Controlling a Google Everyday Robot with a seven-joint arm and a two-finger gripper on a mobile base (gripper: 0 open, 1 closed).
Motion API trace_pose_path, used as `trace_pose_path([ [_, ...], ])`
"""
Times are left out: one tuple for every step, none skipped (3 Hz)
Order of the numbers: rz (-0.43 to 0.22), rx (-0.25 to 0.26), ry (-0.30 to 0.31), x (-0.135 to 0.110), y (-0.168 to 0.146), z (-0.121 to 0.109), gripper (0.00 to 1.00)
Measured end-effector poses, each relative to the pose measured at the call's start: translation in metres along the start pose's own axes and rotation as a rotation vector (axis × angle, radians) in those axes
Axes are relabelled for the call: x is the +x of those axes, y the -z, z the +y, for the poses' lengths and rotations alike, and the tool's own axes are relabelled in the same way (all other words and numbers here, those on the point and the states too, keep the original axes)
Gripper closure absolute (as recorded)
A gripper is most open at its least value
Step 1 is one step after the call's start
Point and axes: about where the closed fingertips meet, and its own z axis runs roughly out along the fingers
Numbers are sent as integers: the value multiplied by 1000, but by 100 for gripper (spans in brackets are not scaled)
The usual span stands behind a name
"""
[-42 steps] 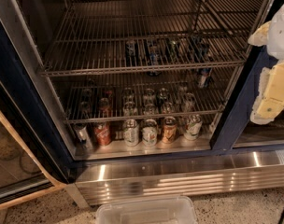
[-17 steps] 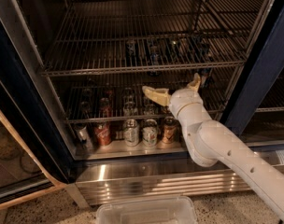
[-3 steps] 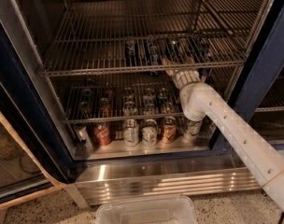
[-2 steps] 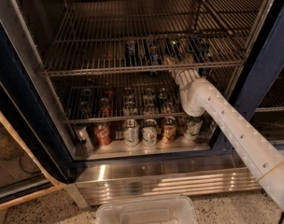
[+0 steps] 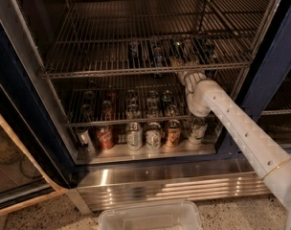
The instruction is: Pick green can from middle shelf of fridge
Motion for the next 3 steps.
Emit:
trace_pose_path([
  [27, 18, -7, 14, -3, -11, 45],
  [43, 20, -10, 19, -10, -17, 44],
  [45, 2, 0, 17, -15, -14, 40],
])
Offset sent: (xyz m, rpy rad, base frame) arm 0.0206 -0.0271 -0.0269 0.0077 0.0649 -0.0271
